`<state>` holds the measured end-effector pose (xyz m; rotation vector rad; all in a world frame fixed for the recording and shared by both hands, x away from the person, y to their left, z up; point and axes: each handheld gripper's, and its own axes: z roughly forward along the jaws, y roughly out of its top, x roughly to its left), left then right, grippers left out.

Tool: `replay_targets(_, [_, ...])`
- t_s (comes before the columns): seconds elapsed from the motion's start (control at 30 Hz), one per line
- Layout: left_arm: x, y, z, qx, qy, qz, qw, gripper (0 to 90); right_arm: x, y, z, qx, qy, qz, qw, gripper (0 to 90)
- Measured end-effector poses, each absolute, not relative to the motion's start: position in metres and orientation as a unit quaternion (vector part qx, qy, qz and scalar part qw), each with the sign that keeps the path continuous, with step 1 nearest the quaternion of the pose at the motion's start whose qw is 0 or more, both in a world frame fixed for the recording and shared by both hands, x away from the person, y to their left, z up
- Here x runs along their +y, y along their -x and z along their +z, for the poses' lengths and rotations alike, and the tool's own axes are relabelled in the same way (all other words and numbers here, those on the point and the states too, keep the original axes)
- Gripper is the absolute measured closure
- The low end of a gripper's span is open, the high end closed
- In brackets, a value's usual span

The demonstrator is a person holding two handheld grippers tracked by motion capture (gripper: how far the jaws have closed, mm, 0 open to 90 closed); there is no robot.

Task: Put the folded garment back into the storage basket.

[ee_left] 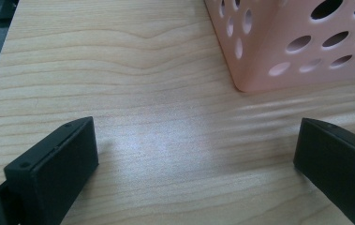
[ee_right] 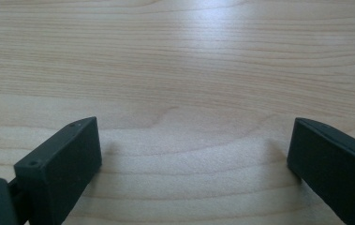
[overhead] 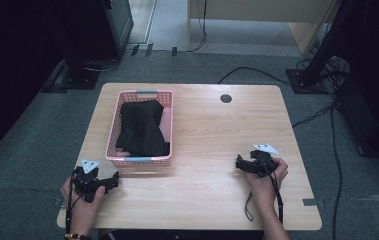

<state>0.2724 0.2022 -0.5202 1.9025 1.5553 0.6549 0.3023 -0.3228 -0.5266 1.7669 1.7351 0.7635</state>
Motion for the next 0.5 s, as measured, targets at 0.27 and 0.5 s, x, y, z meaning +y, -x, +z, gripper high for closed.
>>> replay_targets(0.27, [0.2022,-0.2724,-0.5202,0.584,-0.715,0.246,0.295,0.0,-0.3279,-0.2988,-0.5266,0.641,-0.660,0.282,0.272,2.5])
replay_targets(0.5, [0.2022,-0.2723,-0.5202,0.585,-0.715,0.246,0.295,0.0,-0.3316,-0.2961,-0.5266,0.641,-0.660,0.282,0.272,2.5])
